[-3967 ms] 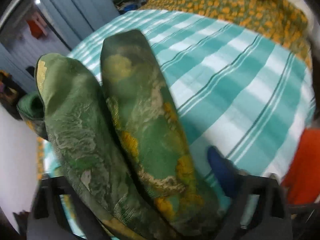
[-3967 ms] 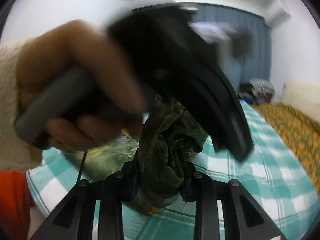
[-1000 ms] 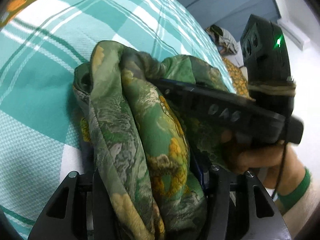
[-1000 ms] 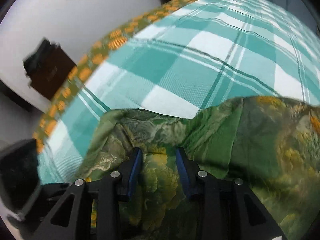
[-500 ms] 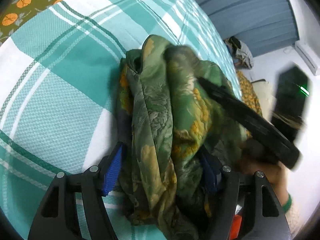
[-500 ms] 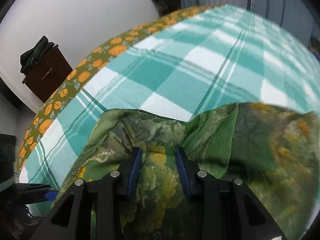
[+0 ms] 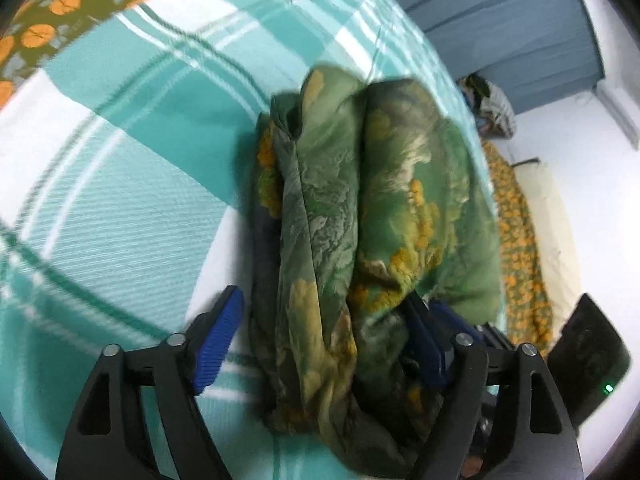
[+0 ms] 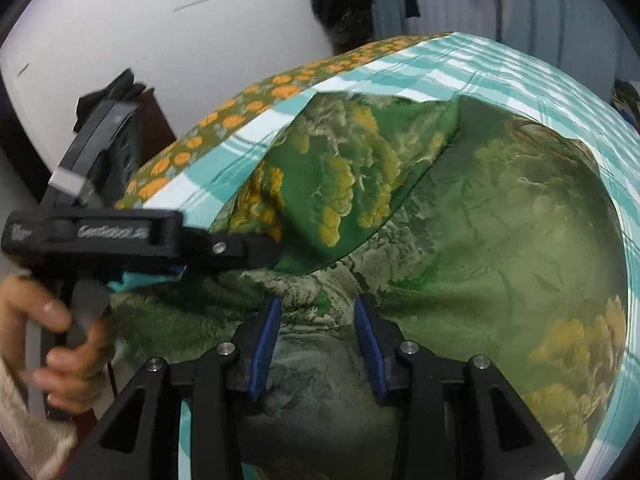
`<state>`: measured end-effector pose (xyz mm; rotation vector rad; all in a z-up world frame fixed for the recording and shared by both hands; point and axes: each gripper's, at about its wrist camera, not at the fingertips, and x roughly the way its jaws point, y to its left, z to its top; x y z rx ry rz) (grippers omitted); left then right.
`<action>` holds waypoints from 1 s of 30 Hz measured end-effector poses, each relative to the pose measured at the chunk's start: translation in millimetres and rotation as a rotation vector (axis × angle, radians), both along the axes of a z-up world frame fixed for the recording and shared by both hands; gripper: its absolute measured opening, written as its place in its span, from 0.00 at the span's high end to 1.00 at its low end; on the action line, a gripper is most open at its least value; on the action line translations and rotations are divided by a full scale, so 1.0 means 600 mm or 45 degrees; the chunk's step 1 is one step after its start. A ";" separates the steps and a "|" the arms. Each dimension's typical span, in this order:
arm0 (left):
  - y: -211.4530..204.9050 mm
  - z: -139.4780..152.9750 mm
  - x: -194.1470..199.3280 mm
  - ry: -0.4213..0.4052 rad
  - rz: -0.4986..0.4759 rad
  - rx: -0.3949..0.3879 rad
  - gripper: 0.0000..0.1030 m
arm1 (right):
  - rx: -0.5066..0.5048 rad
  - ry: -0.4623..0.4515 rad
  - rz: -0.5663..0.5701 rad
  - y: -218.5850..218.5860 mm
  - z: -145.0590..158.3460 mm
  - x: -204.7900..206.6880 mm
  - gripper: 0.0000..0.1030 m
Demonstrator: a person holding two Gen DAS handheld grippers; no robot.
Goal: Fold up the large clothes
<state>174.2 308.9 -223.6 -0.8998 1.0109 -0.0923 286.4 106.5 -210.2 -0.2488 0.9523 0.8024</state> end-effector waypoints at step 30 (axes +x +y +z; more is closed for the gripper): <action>-0.060 -0.047 0.184 -0.020 -0.270 -0.003 0.01 | -0.231 -0.129 0.058 0.055 -0.019 -0.046 0.60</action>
